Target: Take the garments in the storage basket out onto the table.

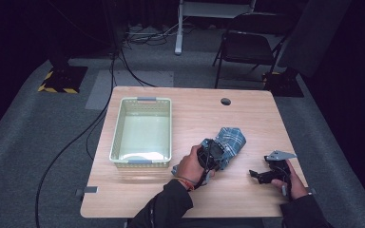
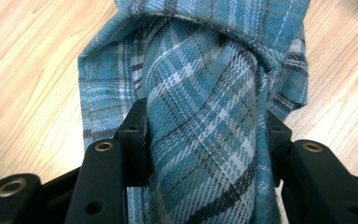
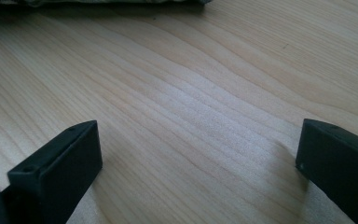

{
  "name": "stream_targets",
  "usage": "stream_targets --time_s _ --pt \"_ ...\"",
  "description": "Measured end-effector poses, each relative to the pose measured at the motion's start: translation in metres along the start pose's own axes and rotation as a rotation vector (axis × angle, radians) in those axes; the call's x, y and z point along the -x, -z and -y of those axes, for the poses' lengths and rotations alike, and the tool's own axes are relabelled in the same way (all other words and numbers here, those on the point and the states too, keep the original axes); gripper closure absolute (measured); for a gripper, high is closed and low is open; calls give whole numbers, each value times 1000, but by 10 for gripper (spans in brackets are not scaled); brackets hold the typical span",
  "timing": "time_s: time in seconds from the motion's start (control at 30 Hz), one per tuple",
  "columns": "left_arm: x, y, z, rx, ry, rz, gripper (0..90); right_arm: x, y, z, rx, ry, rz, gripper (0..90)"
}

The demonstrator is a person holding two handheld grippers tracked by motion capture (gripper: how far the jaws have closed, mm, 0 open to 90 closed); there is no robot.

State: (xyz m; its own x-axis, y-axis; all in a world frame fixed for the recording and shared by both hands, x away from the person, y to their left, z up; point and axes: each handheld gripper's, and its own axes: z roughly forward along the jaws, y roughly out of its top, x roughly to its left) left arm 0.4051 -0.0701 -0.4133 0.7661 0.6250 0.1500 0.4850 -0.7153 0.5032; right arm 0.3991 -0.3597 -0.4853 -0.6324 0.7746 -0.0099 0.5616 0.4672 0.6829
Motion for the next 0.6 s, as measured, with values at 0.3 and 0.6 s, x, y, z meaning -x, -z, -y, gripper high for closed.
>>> stream_targets --time_s 0.3,0.6 --pt "0 -4 0 23 13 5 486 0 0 0 0 0 0 2" --pt "-3 -8 -1 36 21 11 463 0 0 0 0 0 0 1"
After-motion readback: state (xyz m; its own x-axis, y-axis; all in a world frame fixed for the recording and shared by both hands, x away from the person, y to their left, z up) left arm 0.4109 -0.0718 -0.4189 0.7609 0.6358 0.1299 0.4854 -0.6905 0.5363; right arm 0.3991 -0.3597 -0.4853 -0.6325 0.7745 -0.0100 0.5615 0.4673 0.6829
